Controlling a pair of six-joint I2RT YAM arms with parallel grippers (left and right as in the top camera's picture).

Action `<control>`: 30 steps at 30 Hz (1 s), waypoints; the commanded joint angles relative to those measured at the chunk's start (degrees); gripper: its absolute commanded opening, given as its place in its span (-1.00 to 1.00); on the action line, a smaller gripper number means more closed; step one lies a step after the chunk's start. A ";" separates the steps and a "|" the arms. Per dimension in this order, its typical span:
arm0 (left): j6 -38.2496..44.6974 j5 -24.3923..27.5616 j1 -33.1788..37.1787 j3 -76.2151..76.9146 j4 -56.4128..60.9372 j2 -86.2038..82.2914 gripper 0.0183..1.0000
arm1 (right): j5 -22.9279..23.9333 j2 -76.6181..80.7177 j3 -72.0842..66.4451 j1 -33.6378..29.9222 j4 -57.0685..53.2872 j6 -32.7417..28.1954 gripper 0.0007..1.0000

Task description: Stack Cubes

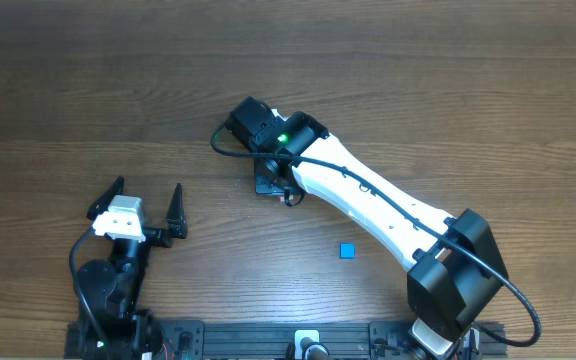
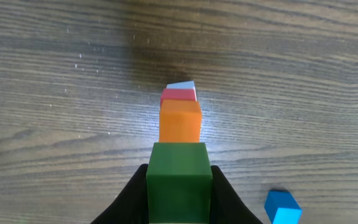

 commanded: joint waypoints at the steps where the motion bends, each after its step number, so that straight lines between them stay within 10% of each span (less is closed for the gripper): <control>1: 0.85 0.52 0.31 -0.31 0.09 -0.42 1.00 | 1.62 1.38 0.81 -0.24 0.44 0.85 -0.98; 30: 0.85 0.55 0.31 -0.31 0.09 -0.42 1.00 | 2.05 3.98 0.81 -1.29 2.10 1.25 -0.98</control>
